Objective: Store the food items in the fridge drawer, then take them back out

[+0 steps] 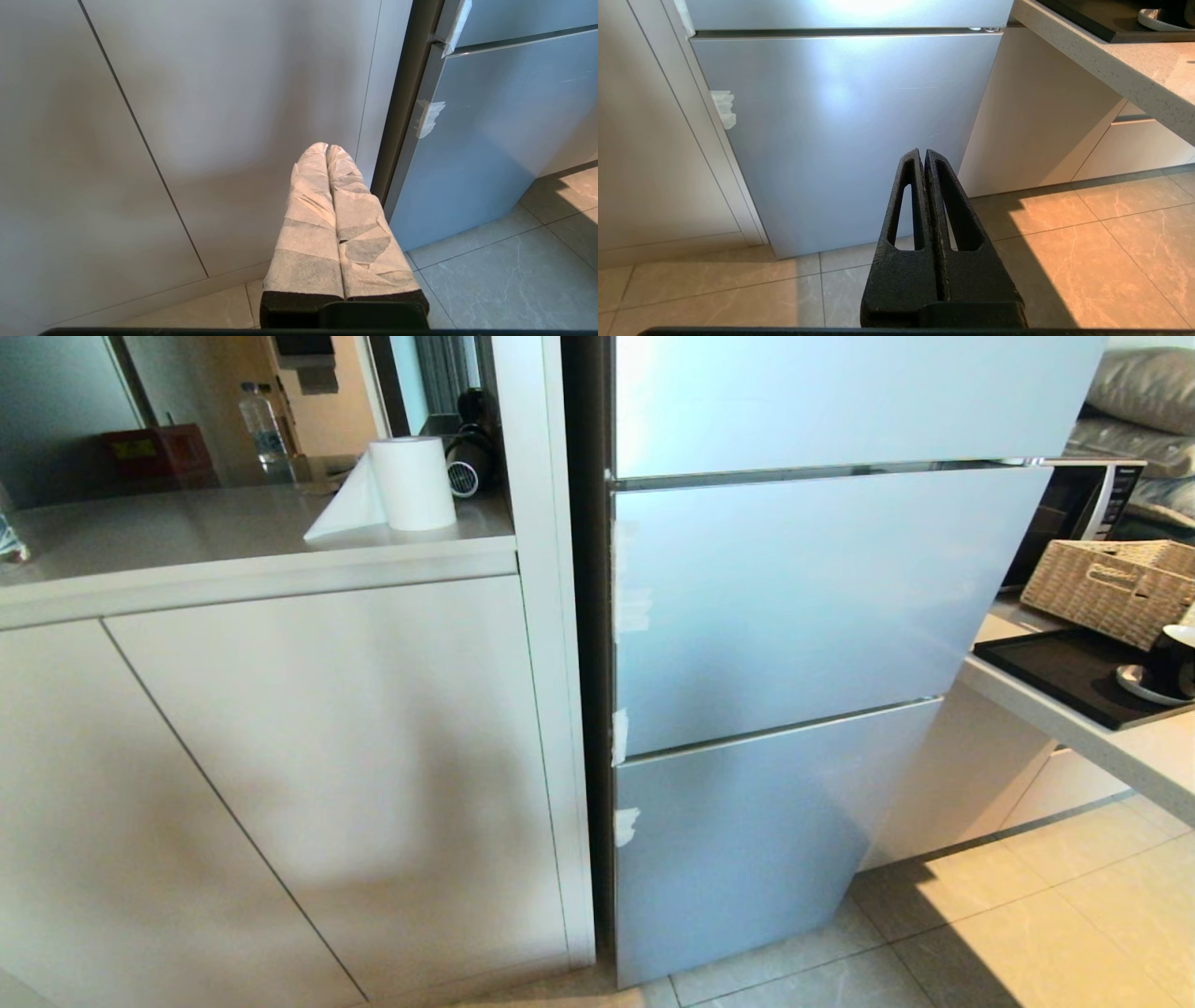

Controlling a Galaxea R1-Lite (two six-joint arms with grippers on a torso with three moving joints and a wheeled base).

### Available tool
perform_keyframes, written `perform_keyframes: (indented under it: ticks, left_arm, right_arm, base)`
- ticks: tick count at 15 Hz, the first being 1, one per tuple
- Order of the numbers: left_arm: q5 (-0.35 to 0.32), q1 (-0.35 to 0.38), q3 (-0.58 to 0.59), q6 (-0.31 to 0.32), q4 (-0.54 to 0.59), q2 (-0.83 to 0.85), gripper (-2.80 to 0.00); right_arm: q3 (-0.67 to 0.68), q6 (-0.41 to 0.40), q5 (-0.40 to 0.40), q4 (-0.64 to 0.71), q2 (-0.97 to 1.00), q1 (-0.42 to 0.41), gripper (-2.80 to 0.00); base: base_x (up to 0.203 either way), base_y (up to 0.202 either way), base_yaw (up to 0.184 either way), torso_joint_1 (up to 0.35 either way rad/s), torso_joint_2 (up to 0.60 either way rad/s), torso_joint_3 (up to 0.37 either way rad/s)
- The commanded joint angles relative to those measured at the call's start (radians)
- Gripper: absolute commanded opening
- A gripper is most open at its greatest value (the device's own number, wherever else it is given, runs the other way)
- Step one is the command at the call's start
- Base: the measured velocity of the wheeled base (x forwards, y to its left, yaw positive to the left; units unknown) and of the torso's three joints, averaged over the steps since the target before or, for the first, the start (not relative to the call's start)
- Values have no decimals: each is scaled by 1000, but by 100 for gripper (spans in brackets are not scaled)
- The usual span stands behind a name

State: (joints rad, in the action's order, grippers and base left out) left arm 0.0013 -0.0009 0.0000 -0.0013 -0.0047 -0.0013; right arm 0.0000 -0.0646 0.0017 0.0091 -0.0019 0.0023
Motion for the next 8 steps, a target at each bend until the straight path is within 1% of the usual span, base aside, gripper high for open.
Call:
perform_keyframes:
  ticks: [1, 3, 5, 8]
  left_arm:
    - [0, 1, 2, 0, 0, 0, -280]
    - [0, 0, 2, 0, -1, 0, -280]
    - [0, 1, 2, 0, 0, 0, -280]
    - [0, 1, 2, 0, 0, 0, -280]
  right_arm:
    - [0, 5, 0, 0, 3, 1, -280]
    - [0, 18, -2, 0, 2, 1, -280]
    - [0, 15, -2, 0, 2, -1, -280]
    - [0, 38, -5, 0, 3, 0, -280]
  base:
    - [0, 0, 0, 0, 0, 0]
    - [0, 0, 0, 0, 0, 0]
    - [0, 0, 0, 0, 0, 0]
    - [0, 0, 0, 0, 0, 0]
